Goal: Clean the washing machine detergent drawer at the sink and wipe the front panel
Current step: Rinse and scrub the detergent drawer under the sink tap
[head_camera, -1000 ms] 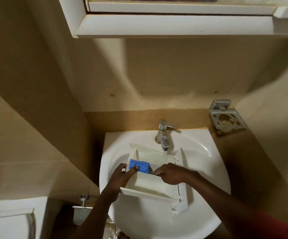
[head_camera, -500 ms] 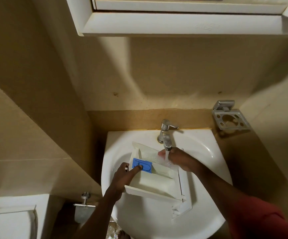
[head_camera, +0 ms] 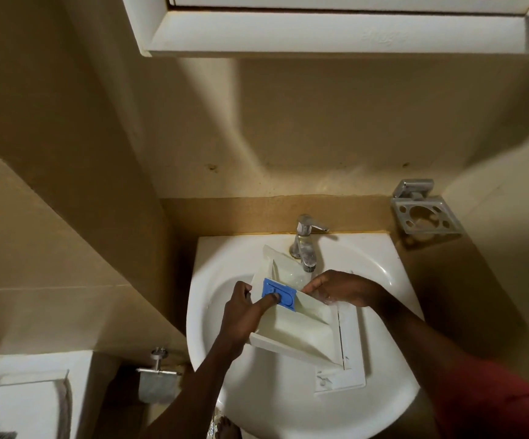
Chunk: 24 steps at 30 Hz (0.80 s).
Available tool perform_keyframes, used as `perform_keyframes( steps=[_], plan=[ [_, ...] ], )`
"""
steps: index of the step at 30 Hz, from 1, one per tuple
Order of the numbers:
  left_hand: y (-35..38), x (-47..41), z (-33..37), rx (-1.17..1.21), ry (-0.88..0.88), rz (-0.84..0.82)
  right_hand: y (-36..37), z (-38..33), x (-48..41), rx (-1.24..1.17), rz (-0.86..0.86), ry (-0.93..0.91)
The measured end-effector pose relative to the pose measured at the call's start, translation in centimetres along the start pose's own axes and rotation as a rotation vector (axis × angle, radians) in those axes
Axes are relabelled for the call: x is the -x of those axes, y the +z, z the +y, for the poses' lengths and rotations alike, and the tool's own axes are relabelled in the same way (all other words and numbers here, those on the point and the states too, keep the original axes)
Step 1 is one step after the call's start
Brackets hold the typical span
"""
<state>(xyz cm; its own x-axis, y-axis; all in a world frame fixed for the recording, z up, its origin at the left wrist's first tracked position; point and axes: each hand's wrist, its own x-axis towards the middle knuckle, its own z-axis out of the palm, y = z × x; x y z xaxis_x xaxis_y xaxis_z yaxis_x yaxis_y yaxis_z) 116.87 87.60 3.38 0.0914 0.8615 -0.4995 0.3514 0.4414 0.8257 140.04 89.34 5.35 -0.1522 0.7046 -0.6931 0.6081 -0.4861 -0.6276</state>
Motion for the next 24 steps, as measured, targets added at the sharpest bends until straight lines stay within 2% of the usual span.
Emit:
perform_keyframes(
  steps=[2,4,9,11,15,20,24],
  plan=[
    [0.0,-0.3,-0.1,0.008,0.008,-0.01,0.6,-0.6,-0.3,0.28,0.041,-0.033],
    [-0.2,-0.6,-0.4,0.021,-0.003,-0.028,1.3,-1.1,-0.6,0.392,0.035,-0.106],
    [-0.8,-0.7,-1.1,0.078,0.0,-0.057,3.0,-0.5,1.0,0.136,0.023,-0.127],
    [-0.9,-0.7,-1.2,0.089,0.002,-0.064,4.7,0.7,2.9,0.163,0.058,-0.169],
    [-1.0,-1.1,-1.3,0.104,-0.007,-0.061,6.2,3.6,4.4,0.33,0.274,-0.306],
    [-0.7,-1.7,-0.8,0.073,0.024,-0.07,3.9,2.7,2.1,0.457,0.474,-0.155],
    [-0.7,-1.7,-0.8,0.068,0.042,-0.07,3.4,3.0,1.4,0.686,0.439,-0.066]
  ],
)
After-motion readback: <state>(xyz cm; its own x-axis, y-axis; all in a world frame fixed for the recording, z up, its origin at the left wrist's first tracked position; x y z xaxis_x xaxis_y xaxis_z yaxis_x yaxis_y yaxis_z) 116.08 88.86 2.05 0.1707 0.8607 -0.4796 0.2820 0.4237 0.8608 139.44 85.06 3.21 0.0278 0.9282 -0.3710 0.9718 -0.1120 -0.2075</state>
